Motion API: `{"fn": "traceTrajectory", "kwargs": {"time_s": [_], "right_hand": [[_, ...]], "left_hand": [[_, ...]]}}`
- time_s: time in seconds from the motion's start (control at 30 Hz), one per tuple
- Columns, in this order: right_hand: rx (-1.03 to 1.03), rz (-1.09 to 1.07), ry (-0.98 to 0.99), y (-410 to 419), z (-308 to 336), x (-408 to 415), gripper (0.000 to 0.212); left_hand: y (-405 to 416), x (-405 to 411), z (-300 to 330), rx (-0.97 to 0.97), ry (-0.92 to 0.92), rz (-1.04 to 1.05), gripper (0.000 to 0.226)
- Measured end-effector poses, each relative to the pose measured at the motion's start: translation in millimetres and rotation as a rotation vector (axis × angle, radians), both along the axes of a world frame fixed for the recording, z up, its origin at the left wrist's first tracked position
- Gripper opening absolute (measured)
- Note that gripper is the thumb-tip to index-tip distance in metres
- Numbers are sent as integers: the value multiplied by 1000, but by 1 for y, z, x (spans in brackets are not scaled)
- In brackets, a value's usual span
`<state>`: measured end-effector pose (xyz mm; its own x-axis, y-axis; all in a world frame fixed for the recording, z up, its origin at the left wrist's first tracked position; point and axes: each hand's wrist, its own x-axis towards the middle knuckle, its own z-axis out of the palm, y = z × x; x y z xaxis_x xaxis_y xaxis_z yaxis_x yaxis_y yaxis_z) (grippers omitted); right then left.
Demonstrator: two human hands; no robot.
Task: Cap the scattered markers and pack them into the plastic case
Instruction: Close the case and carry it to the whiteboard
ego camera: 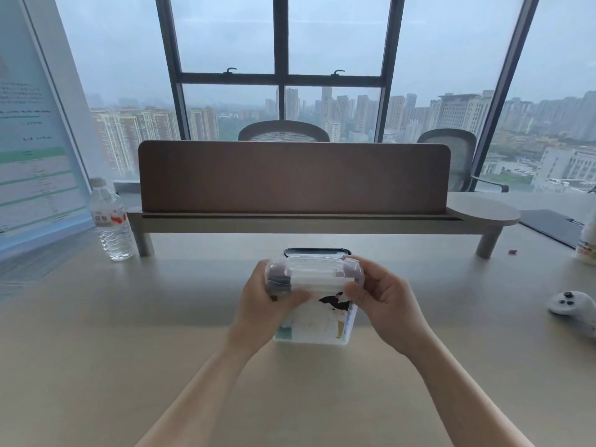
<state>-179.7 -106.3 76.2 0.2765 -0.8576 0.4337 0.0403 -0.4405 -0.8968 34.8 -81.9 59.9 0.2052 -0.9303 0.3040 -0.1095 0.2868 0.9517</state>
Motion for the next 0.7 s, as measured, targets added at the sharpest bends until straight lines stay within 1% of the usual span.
{"fn": "traceTrajectory", "kwargs": {"time_s": [0.13,0.2,0.3,0.33,0.4,0.47,0.53,0.6,0.7], "right_hand": [[-24,-23,-69,3,0,0,34],[-10,-19,-92,4,0,-1,36],[-41,-49,-50,4,1,0,44],[-63,-56,-27,4,0,1,45],[-91,-58,8,5,-1,1,48],[-106,-60,16,7,-2,1,51],[-121,-66,19,9,-2,2,51],[-126,-76,28,9,-2,2,51],[-143,-94,51,9,-2,3,48]], "left_hand": [[13,-2,10,-221,108,-22,57],[16,-3,9,-282,86,-2,61],[20,-5,7,-345,27,93,49],[19,-4,6,-377,-9,130,44],[18,-3,2,-445,-138,199,38],[16,0,-2,-508,-289,241,39],[13,4,-1,-526,-396,273,40],[10,7,2,-513,-456,294,41],[8,9,5,-514,-487,289,42]]}}
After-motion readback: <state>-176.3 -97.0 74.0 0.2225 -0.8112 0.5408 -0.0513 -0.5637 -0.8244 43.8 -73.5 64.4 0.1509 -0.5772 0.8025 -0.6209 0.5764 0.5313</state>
